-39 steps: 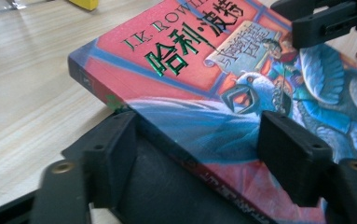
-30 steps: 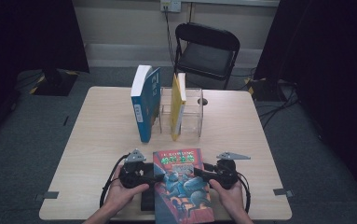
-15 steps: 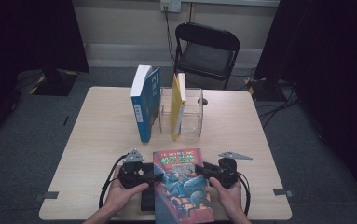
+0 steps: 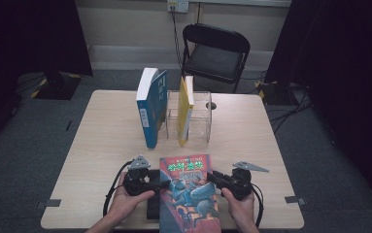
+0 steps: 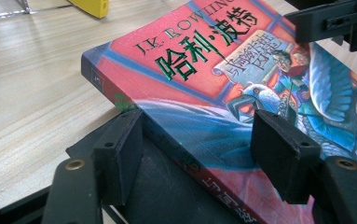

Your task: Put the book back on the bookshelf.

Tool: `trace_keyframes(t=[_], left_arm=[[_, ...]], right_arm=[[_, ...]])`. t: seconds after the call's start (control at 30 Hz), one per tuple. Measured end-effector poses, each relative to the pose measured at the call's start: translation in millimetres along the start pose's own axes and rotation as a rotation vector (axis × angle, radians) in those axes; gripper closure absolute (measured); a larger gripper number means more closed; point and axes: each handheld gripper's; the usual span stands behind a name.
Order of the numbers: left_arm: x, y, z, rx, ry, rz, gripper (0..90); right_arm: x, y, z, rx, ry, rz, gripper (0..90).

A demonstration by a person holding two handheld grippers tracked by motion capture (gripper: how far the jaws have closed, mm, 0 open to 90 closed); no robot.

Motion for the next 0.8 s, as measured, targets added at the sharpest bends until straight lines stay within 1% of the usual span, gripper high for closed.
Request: trace_keyframes(t=[0.07,0.17,0.2,0.23,0.3,0.33,0.4,0.47,0.53,0.57,0.63,0.7,0.8], left_arm=[[0.0,-0.1,0.0,0.000,0.001,0.000,34.6],[-0.2,0.5,-0.4,-0.005,0.003,0.007,34.6],[-0.6,0.4,-0.2,-0.007,-0.004,0.003,34.7],[-0.7,0.6,-0.5,-0.008,0.000,0.008,34.6],[-1.1,1.1,-0.9,-0.011,0.001,0.016,34.7],[-1.0,1.2,-1.1,-0.012,0.003,0.016,34.7],[-1.1,0.6,-0.5,-0.009,-0.002,0.012,34.7],[-0.9,-0.3,-0.1,-0.003,-0.003,0.007,34.7],[-0.8,-0.8,0.1,-0.002,-0.003,0.003,34.7],[-0.7,-0.6,0.0,-0.002,-0.001,0.005,34.7],[-0.7,0.2,-0.5,-0.006,0.001,0.008,34.7],[-0.6,-0.1,-0.2,-0.005,0.000,0.007,34.7],[-0.7,-0.2,-0.2,-0.005,-0.001,0.006,34.7]], right_arm=[[-1.6,-2.3,3.0,0.000,0.003,0.012,68.8],[-1.5,-1.4,1.7,-0.001,-0.002,0.008,68.9],[-1.8,-0.1,1.1,-0.008,-0.006,0.004,69.4],[-2.1,1.0,0.6,-0.013,-0.015,-0.010,69.5],[-0.9,3.4,-1.9,-0.013,-0.028,-0.024,69.4],[0.0,5.0,-4.4,-0.011,-0.035,-0.029,68.7],[0.8,8.0,-9.3,-0.017,-0.041,-0.057,66.9],[-1.1,7.1,-12.8,-0.007,-0.028,-0.047,64.0],[-2.1,4.5,-17.8,0.009,-0.018,-0.042,58.8],[-2.3,2.3,-18.6,0.020,-0.020,-0.039,59.0],[-3.8,-0.6,-15.4,0.046,-0.010,-0.012,64.8],[-4.6,-0.3,-11.2,0.043,-0.003,-0.024,68.2],[-4.8,1.5,-7.4,0.024,-0.009,-0.030,69.6]])
Point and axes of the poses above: each handheld gripper's, and its own axes: z roughly backward along the jaws, x roughly out of its underside, y roughly to its right, and after that the axes turned 12 degrees about x, right-handed
